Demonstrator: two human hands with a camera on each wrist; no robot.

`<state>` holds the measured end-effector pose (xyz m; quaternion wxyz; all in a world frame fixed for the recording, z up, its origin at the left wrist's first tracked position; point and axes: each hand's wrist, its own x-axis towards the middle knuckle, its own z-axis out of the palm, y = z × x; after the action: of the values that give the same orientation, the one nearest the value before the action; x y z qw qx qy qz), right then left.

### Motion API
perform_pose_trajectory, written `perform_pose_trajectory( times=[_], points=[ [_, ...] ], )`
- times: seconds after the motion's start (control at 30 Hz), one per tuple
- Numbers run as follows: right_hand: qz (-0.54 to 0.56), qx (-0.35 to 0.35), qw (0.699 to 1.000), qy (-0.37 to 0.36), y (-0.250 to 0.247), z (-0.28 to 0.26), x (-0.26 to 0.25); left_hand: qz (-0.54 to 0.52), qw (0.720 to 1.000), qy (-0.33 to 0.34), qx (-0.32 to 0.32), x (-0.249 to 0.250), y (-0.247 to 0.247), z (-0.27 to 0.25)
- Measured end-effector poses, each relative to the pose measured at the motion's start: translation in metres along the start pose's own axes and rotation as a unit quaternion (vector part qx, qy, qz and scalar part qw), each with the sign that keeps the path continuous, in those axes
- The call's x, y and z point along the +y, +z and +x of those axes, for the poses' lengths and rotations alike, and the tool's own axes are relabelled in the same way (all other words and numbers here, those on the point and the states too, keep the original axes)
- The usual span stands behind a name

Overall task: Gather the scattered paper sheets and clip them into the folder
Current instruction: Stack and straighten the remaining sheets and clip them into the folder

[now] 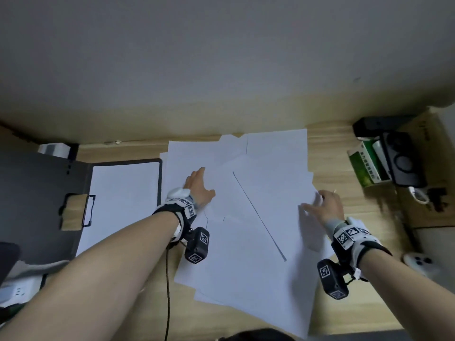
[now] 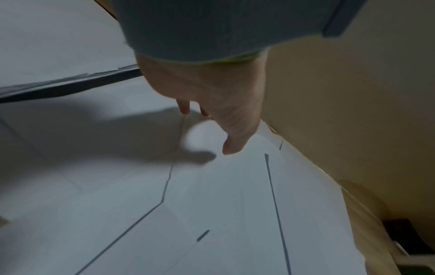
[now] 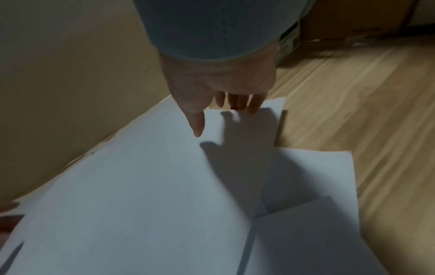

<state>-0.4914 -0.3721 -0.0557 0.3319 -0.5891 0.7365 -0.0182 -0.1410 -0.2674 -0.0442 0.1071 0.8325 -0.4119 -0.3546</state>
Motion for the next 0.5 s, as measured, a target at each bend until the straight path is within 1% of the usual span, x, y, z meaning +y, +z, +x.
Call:
perform_pose_trajectory(
  times=[0.07,0.13,0.2,0.27,0.33,0.43,0.47,0.5],
  points=[
    [-0.076,0.014,0.997,-0.006,0.003,0.004,-0.003,-0.032,0.999,-0.020,0.038,0.011,0.004,0.004],
    [-0.123,0.025,0.992,0.001,0.004,0.004,-0.008,-0.046,0.998,-0.025,0.045,0.017,0.000,0.006],
    [-0.137,0.018,0.990,0.003,0.003,0.007,-0.009,-0.054,0.998,-0.027,0.002,0.022,-0.004,0.004],
    [-0.145,0.012,0.989,0.003,0.002,0.009,-0.010,-0.048,0.998,-0.015,-0.039,0.027,-0.009,0.001],
    [-0.136,0.009,0.991,-0.007,0.000,0.011,-0.010,-0.051,0.997,-0.007,-0.050,0.028,-0.012,-0.002],
    [-0.072,0.008,0.997,-0.012,-0.006,0.011,-0.009,-0.044,0.998,0.025,-0.044,0.029,-0.023,-0.007],
    [-0.052,0.010,0.999,-0.005,-0.009,0.010,-0.008,-0.043,0.998,0.034,-0.028,0.029,-0.029,-0.008],
    [-0.034,0.013,0.999,-0.003,-0.011,0.008,-0.009,-0.038,0.998,0.040,0.004,0.028,-0.038,-0.012]
  ],
)
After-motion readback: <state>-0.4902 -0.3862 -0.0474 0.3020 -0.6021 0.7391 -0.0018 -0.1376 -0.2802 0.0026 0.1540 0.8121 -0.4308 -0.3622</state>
